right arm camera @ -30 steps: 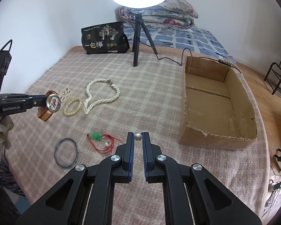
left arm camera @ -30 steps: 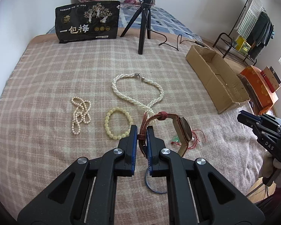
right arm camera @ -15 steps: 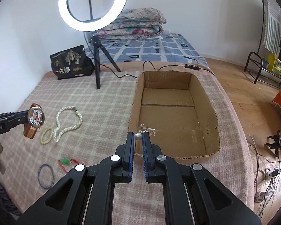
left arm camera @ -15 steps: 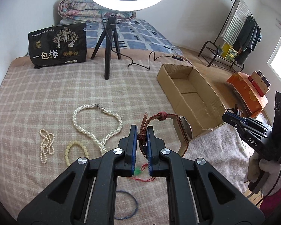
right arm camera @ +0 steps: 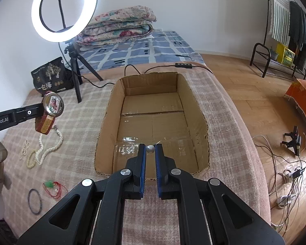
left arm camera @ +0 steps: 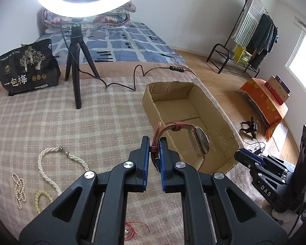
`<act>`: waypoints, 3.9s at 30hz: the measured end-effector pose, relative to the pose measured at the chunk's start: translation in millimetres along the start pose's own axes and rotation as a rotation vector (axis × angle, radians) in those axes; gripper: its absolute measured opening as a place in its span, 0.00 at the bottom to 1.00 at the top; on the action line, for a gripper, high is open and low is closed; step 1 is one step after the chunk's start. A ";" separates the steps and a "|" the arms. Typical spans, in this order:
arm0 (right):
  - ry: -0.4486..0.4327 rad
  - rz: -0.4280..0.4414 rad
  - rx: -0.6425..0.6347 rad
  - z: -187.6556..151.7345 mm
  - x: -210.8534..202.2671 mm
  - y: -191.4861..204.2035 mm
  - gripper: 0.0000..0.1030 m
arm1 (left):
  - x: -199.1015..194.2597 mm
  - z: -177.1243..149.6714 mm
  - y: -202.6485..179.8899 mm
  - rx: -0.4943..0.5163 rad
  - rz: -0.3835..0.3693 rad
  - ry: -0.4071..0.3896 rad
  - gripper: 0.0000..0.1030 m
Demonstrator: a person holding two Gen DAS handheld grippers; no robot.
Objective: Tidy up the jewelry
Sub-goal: 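Carry the wristwatch with the left tool over the cardboard box, then open the left tool to drop the wristwatch into the box, then move the left tool to the blue bangle while the right tool approaches the jade pendant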
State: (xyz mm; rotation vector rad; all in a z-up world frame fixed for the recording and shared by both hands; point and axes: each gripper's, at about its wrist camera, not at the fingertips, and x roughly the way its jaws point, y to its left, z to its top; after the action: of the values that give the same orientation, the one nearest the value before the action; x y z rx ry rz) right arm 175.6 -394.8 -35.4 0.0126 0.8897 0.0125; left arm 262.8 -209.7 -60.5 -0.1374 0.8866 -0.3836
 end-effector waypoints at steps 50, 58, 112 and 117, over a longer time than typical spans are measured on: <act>-0.017 -0.067 -0.010 1.0 -9.8 1.4 0.53 | 9.3 43.9 -15.0 0.015 0.082 -0.039 0.35; -0.116 -0.041 -0.062 0.4 -34.0 18.7 0.53 | -51.9 36.0 29.4 0.033 0.143 -0.085 0.35; 0.211 0.416 -0.653 -88.5 52.0 222.4 0.43 | -93.7 -193.5 131.5 -0.055 0.094 0.258 0.35; 0.233 0.399 -0.657 -90.2 60.4 227.2 0.43 | -86.4 -193.6 134.2 -0.060 0.093 0.268 0.35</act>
State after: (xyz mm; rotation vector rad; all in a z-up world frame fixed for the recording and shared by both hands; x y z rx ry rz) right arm 142.2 -166.1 -135.4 -0.4316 1.0690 0.6890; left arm 99.4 -45.0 -156.0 -0.1009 1.1655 -0.2925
